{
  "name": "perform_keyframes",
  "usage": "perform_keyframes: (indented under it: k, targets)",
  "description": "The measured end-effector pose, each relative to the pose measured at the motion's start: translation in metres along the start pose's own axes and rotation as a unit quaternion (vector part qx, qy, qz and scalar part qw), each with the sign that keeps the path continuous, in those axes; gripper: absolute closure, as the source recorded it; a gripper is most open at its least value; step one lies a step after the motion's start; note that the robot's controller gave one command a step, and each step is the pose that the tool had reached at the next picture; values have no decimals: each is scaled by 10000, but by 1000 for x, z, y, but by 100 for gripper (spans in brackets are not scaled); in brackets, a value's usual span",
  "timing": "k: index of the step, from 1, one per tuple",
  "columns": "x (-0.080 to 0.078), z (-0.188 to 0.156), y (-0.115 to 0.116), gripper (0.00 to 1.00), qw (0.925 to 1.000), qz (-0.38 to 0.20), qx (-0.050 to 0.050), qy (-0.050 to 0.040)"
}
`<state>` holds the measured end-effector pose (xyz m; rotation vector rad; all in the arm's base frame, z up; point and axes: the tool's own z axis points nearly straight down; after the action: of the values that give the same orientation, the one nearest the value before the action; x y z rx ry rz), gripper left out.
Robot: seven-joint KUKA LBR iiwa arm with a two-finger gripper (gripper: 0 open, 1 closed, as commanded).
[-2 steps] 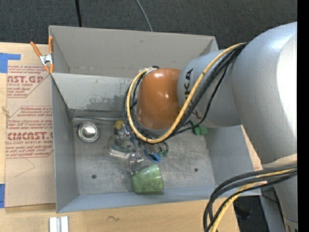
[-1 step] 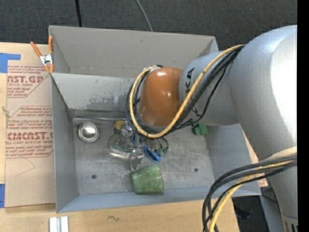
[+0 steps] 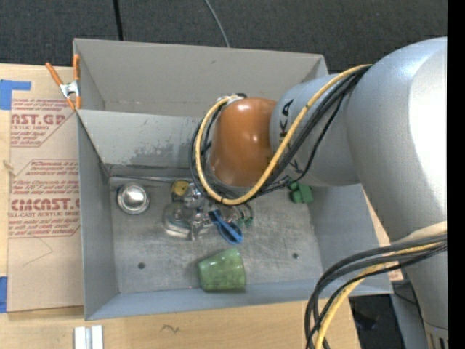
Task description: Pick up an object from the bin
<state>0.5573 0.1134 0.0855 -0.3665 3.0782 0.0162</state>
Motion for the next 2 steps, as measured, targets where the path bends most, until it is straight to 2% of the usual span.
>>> perform_keyframes:
  k: [1, 2]
  targets:
    - [-27, -209, -26, 100, 9900, -1402, 9, 155]
    - [4, -93, -38, 100, 9996, -134, 17, 233]
